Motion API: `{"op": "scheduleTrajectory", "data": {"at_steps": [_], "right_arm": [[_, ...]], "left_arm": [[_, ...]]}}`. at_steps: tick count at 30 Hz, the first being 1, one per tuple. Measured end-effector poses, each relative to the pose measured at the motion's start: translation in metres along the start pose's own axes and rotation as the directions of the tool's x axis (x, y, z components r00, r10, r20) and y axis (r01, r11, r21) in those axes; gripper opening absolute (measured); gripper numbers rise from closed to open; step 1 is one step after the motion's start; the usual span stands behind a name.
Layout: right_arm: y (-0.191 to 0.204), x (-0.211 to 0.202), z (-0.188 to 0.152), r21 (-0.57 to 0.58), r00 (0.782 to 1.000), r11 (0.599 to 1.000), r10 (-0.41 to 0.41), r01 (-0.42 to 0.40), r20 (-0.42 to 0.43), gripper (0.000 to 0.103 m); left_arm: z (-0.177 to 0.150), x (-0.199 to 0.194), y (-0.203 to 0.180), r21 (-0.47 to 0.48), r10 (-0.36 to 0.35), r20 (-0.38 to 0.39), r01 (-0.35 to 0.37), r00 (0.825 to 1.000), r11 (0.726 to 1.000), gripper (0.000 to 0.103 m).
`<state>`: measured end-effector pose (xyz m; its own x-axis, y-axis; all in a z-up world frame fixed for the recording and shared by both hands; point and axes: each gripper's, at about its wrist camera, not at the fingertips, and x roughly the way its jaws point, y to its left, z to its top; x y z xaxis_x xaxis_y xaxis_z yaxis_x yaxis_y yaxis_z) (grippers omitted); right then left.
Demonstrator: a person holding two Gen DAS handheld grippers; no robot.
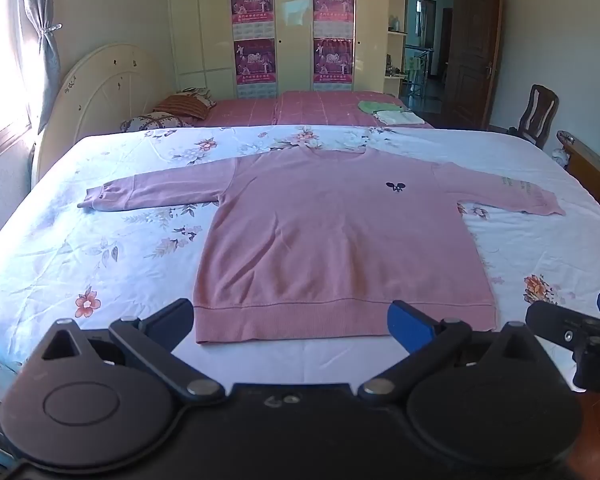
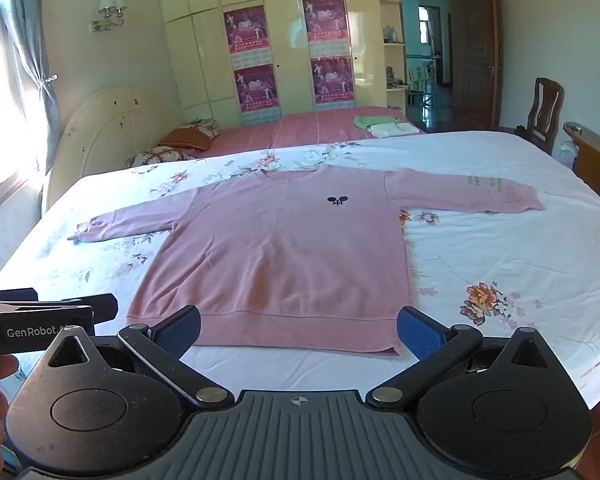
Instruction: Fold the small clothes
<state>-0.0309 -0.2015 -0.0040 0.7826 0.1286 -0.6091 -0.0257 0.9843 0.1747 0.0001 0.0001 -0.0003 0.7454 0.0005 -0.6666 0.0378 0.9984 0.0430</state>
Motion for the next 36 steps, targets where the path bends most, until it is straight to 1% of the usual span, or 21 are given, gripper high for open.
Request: {"op": "scheduleTrajectory", "data": {"at_steps": [9, 10, 15, 18, 29, 36], "right_arm": [[0.0, 0.002, 0.0, -0.001, 1.0, 1.0, -0.008, 0.008, 0.0, 0.103], [0.0, 0.002, 0.0, -0.003, 1.0, 1.0, -0.008, 0.008, 0.0, 0.103], [0.002, 0.002, 0.001, -0.009, 1.0, 1.0, -0.01, 0.01, 0.003, 0.103], [0.002, 0.003, 0.0, -0.011, 1.0, 1.0, -0.009, 0.009, 0.004, 0.103], [0.004, 0.005, 0.001, -0.019, 1.0, 1.0, -0.007, 0.007, 0.0, 0.103], [0.004, 0.006, 0.001, -0.021, 1.0, 1.0, -0.009, 0.009, 0.002, 0.103]], "left_arm": [[0.001, 0.008, 0.0, -0.004, -0.004, 0.002, 0.004, 1.0, 1.0, 0.103], [0.003, 0.002, 0.007, -0.008, -0.007, -0.002, 0.007, 1.0, 1.0, 0.103], [0.007, 0.009, 0.011, -0.01, -0.011, -0.005, 0.011, 1.0, 1.0, 0.103], [0.001, 0.001, 0.004, -0.002, -0.005, 0.002, 0.005, 1.0, 1.0, 0.103], [0.0, 0.001, 0.005, -0.018, -0.005, 0.004, 0.005, 1.0, 1.0, 0.103], [-0.001, 0.002, 0.004, -0.006, 0.006, 0.022, -0.006, 1.0, 1.0, 0.103]]}}
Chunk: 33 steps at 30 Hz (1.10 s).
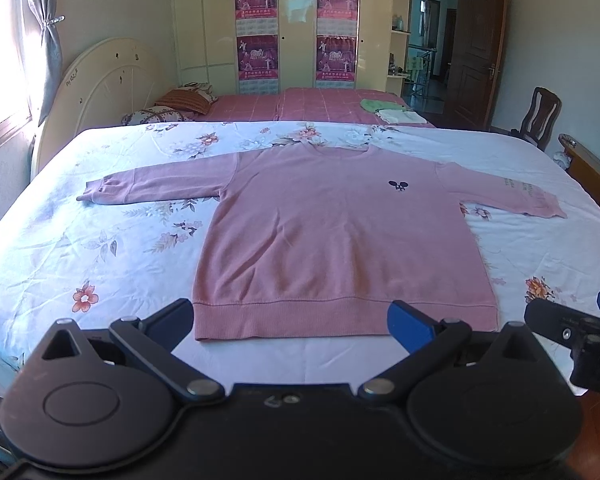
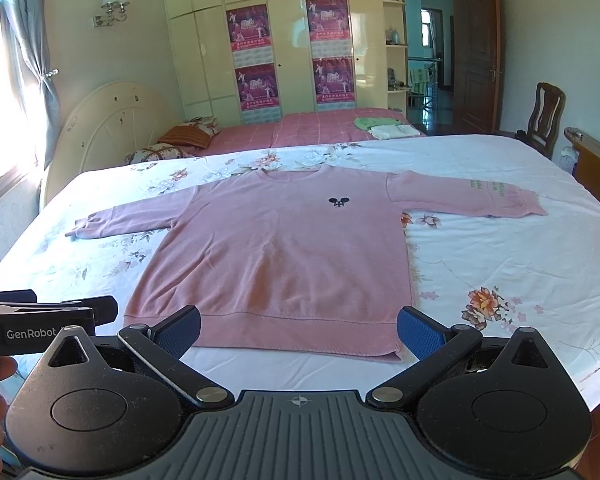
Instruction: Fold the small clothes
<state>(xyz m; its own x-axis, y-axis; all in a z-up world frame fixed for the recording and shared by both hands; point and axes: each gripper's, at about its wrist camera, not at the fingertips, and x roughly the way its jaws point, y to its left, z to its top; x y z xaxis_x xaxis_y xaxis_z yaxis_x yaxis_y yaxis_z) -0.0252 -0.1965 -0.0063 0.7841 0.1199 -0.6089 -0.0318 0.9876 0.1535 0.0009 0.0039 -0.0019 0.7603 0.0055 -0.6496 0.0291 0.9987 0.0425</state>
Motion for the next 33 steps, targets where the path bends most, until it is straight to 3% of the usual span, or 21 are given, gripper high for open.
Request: {"op": "scheduleTrajectory", "data": {"at_steps": [5, 18, 33], "right_arm": [[0.0, 0.002, 0.0, 0.001, 1.0, 1.0, -0.001, 0.001, -0.001, 0.103], [0.0, 0.008, 0.005, 0.003, 1.0, 1.0, -0.008, 0.008, -0.003, 0.103], [-0.003, 0.036, 0.02, 0.021, 0.999, 0.999, -0.047, 0.047, -0.002, 0.103]], "left_arm": [[0.0, 0.001, 0.0, -0.002, -0.004, 0.032, 0.004, 0.999, 1.0, 0.103], [0.005, 0.007, 0.001, -0.017, -0.016, 0.028, 0.016, 0.999, 1.0, 0.103], [0.03, 0.043, 0.014, -0.02, -0.021, 0.015, 0.021, 1.0, 1.0, 0.103]]}}
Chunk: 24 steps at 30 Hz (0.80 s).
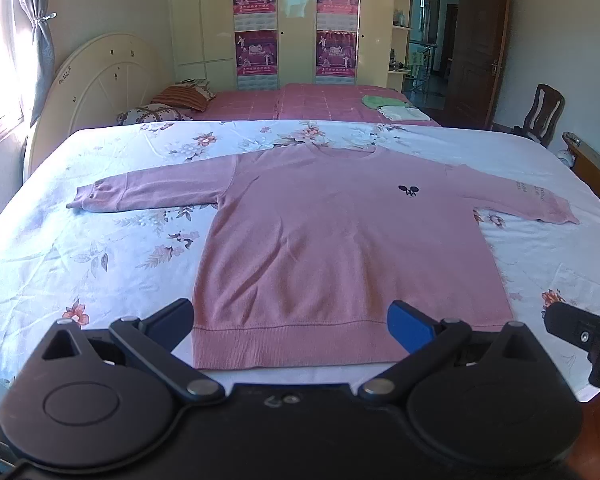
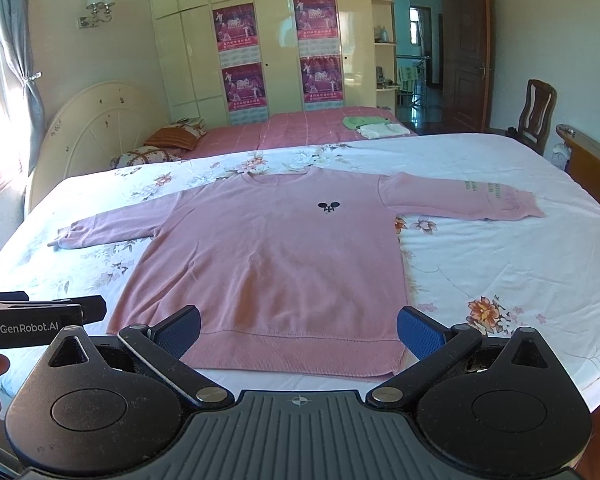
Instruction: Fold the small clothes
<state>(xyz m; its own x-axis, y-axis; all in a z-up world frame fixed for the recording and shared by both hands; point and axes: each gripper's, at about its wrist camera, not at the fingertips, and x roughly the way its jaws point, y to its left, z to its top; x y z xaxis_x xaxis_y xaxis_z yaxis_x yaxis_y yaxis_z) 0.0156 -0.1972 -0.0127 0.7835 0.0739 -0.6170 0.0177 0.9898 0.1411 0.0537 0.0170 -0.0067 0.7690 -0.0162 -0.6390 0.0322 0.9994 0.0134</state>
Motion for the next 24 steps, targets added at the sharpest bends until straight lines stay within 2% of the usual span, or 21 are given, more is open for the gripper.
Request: {"op": "scheduleTrajectory", "data": {"at_steps": [11, 24], "right_arm": [[0.005, 0.045, 0.022, 0.032, 0.999, 0.998, -0.05, 0.051, -0.013, 0.103], [0.019, 0.105, 0.046, 0.014, 0.994, 0.994, -0.106, 0.106, -0.028, 0.103]], "left_arm": [[0.023, 0.044, 0.024, -0.002, -0.009, -0.02, 0.009, 1.0, 1.0, 0.103], [0.048, 0.099, 0.044, 0.013, -0.007, -0.041, 0.008, 0.999, 1.0, 0.103]]}}
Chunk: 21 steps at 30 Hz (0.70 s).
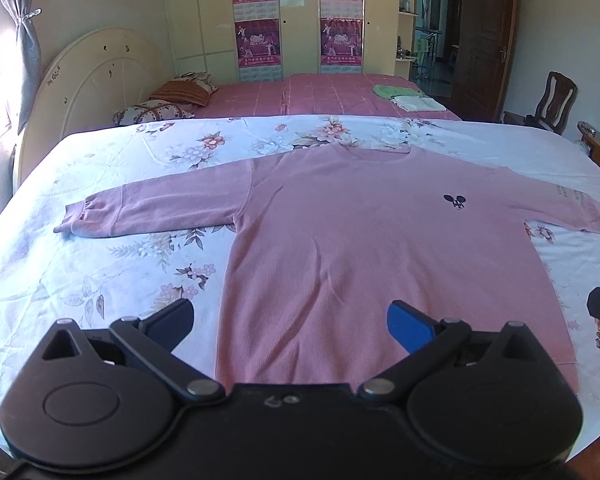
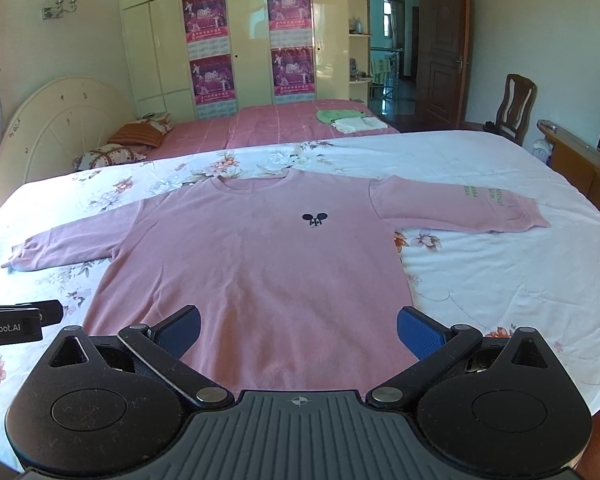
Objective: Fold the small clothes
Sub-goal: 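Move the right tool toward the sleeve cuff with green print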
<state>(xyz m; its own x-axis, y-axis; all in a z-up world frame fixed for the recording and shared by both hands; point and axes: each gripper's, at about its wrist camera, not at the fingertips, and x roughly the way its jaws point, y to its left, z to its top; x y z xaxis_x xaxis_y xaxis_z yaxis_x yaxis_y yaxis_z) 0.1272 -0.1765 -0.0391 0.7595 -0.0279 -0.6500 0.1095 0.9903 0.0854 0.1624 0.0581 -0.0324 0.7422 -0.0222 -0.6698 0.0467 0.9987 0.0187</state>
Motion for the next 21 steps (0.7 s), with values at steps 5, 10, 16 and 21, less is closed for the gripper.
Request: {"op": "scheduleTrajectory", "data": {"at_steps": [5, 10, 16, 21], "right_arm": [[-0.011, 0.022, 0.009, -0.009, 1.0, 1.0, -0.014, 0.014, -0.011, 0.103], [-0.032, 0.051, 0.022, -0.03, 1.0, 0.999, -0.014, 0.013, -0.009, 0.103], [-0.07, 0.093, 0.048, -0.063, 1.0, 0.998, -0.013, 0.012, -0.015, 0.103], [-0.107, 0.135, 0.07, -0.064, 0.999, 0.998, -0.012, 0.01, -0.032, 0.103]], "left_arm": [[0.008, 0.021, -0.008, -0.006, -0.004, -0.02, 0.004, 1.0, 1.0, 0.103], [0.018, 0.045, -0.025, -0.033, -0.001, -0.041, 0.0, 0.999, 0.999, 0.103], [0.035, 0.078, -0.053, -0.083, 0.012, -0.064, -0.017, 0.998, 0.996, 0.103], [0.049, 0.111, -0.08, -0.097, 0.032, -0.075, -0.04, 0.997, 0.995, 0.103]]}}
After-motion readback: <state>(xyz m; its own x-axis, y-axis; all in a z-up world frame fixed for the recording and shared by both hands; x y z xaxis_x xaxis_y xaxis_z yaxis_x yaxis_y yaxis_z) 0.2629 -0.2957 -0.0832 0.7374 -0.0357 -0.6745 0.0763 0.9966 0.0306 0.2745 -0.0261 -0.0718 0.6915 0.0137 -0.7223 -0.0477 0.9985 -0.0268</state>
